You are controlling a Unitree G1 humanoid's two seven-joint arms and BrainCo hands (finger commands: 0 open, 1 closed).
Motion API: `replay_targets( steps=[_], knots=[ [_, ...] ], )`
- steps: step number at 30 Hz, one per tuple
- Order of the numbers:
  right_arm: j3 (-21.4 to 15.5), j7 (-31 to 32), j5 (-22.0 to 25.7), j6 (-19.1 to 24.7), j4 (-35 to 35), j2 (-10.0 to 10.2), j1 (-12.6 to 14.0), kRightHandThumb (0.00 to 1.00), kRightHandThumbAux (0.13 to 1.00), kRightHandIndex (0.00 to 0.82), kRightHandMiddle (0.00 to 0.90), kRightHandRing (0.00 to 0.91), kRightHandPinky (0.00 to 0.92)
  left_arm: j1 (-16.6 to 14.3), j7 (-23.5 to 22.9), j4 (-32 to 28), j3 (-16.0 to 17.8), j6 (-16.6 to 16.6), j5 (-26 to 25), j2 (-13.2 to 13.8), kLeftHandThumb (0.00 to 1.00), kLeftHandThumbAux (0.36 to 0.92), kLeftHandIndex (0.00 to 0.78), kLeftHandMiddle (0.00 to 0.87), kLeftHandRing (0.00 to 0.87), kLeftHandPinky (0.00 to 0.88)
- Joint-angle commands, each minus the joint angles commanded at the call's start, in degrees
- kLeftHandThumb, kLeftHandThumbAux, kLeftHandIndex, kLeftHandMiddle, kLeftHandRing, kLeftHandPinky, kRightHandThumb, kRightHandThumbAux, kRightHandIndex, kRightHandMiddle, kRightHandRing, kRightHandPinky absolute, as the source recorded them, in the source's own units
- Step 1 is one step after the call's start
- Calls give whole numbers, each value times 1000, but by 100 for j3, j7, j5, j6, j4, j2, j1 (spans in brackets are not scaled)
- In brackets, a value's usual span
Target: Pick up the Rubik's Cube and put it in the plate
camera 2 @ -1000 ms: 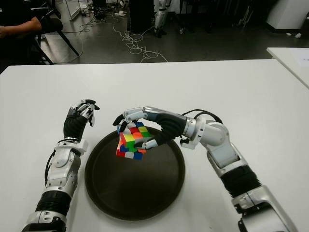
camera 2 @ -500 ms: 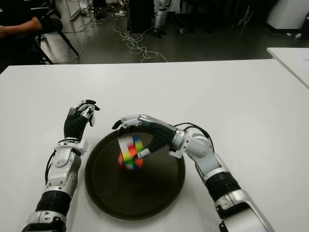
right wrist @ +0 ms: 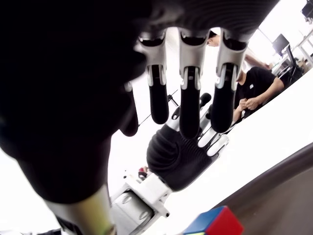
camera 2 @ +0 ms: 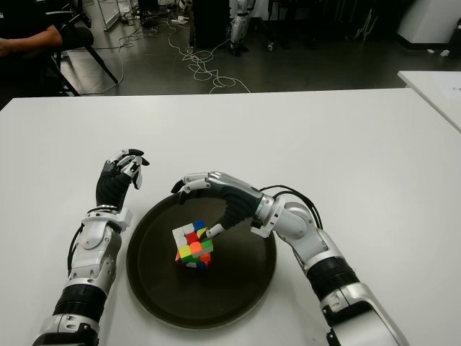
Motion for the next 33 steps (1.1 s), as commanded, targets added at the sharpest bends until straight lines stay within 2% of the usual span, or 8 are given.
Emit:
replay_targets(
  steps=[7, 17, 19, 20, 22, 28, 31, 33],
  knots=[
    [6, -230, -202, -21, -1, -8, 7, 44, 898, 599, 753, 758, 751, 23, -24, -36, 13, 34, -42, -3, 856, 660, 420, 544, 814, 818],
    [15, -379, -157, -75, 98, 34, -5, 107, 876, 544, 677, 693, 688, 36, -9, -61, 15, 27, -32, -1, 857, 660, 422, 539, 801, 812],
    [11, -397, -139, -92, 137, 47, -17, 386, 808, 487, 663, 682, 679, 33, -30, -45, 19, -29, -41, -5, 857, 659, 422, 540, 801, 811],
    [9, -404, -131, -101, 152, 52, -20, 492, 782, 465, 658, 678, 676, 32, -38, -38, 22, -49, -46, -8, 857, 659, 423, 541, 803, 811],
    [5, -420, -121, -123, 182, 59, -31, 584, 759, 446, 653, 674, 673, 27, -45, -30, 29, -63, -62, -18, 858, 659, 423, 542, 805, 812],
    [-110, -530, -93, -247, 286, -5, -160, 670, 739, 428, 636, 660, 664, 15, -56, -6, 34, -81, -73, -16, 858, 659, 422, 545, 811, 813],
    [-411, -640, 108, -390, 461, -146, -490, 677, 737, 426, 617, 642, 646, -17, -46, 55, 36, -95, -60, -12, 857, 659, 422, 546, 813, 813],
    [-558, -765, 150, -491, 516, -169, -556, 678, 737, 425, 599, 624, 632, -23, -41, 66, 34, -96, -51, -8, 857, 659, 421, 546, 814, 814]
  ],
)
